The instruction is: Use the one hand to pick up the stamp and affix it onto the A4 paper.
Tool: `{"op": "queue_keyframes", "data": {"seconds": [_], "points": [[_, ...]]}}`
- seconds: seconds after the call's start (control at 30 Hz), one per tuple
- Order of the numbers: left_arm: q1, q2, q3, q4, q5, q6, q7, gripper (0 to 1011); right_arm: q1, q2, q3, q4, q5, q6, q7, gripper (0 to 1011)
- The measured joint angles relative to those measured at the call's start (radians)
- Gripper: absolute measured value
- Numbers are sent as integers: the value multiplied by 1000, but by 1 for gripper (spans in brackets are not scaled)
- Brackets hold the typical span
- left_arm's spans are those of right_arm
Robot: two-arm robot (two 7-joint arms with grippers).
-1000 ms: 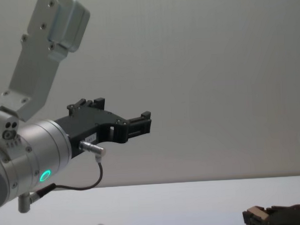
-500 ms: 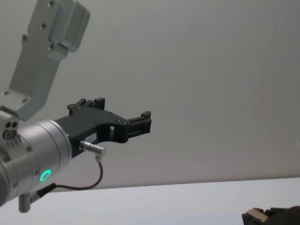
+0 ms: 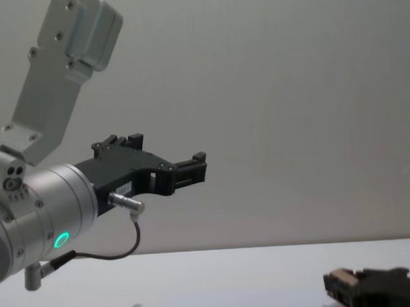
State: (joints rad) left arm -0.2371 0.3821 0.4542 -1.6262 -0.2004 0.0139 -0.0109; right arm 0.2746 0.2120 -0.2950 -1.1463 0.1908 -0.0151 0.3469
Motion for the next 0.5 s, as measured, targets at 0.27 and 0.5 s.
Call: {"op": "queue_keyframes", "data": {"seconds": [0.27,0.5], "points": [[0,0,0,0,0,0,0,1001,-2,3,11,-59,46,-1,-6,219],[0,0,0,0,0,0,0,1001,-27,24,27,-129,82,7,-8,219]]}}
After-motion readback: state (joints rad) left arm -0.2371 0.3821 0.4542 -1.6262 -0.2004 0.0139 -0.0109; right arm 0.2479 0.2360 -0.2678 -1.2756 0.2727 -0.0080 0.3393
